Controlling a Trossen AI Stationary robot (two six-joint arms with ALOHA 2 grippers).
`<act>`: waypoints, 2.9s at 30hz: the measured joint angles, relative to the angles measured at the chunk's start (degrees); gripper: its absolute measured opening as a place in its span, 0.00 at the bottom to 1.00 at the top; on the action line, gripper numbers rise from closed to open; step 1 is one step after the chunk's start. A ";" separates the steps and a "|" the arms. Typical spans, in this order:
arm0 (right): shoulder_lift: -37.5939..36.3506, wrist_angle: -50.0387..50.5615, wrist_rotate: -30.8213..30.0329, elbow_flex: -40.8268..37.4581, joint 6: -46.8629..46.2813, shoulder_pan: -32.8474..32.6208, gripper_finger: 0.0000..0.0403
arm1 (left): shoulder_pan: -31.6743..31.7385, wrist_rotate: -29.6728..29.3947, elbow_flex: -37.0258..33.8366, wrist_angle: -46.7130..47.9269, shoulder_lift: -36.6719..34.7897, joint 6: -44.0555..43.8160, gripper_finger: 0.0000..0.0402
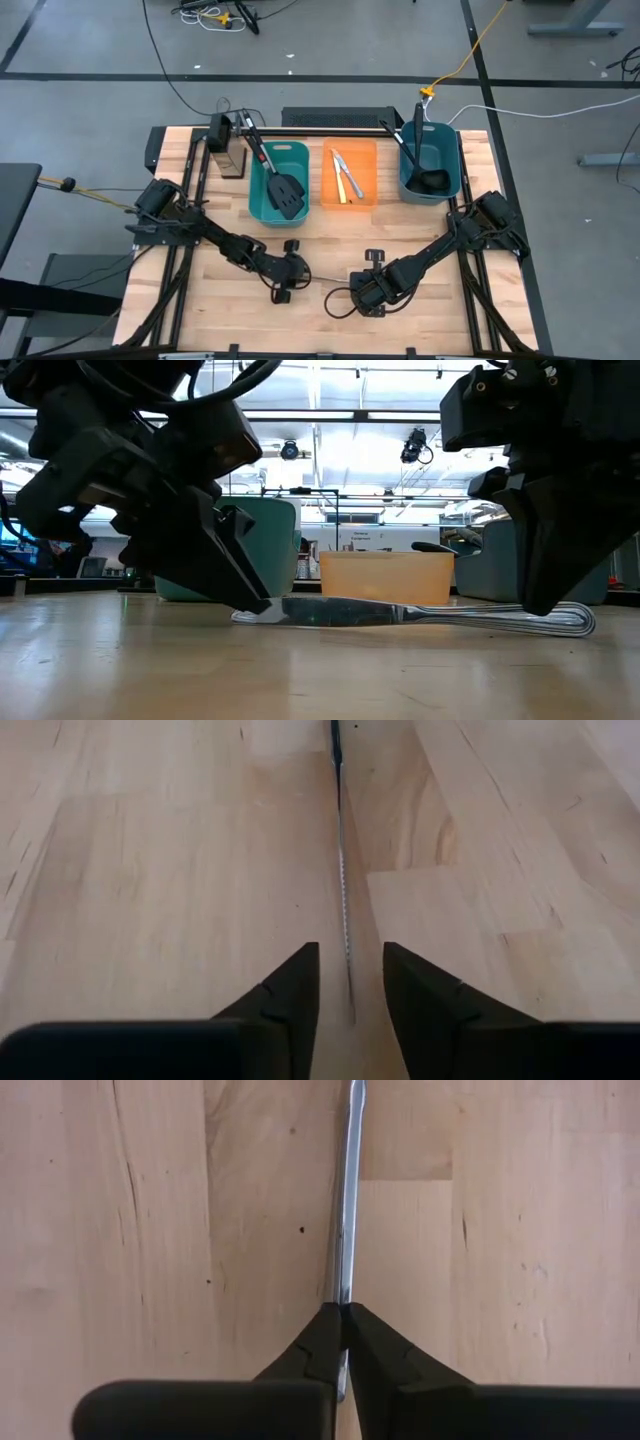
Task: Pick & Place Kitchen Items
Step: Put the silver knife into the orange bin
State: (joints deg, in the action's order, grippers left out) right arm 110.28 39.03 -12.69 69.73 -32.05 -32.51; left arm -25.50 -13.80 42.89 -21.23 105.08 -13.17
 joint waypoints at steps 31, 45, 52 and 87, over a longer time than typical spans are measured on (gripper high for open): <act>0.53 -2.46 5.04 -0.26 -2.04 0.18 0.15 | 0.17 -0.66 0.55 0.05 4.39 2.89 0.02; -0.07 -2.17 7.82 -2.22 -5.26 1.16 0.24 | 0.00 -0.56 0.46 0.31 4.50 2.04 0.01; -0.30 -4.88 8.10 -4.04 -5.28 1.36 0.06 | -0.07 -0.13 0.43 0.12 4.55 2.09 0.01; -0.02 -7.72 4.10 -4.26 -4.15 0.75 0.07 | -9.27 -25.80 -13.63 38.50 -77.72 4.39 0.01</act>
State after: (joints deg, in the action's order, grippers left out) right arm 110.26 31.31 -8.59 65.47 -36.20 -31.76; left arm -34.77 -39.60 29.26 17.26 27.35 -8.78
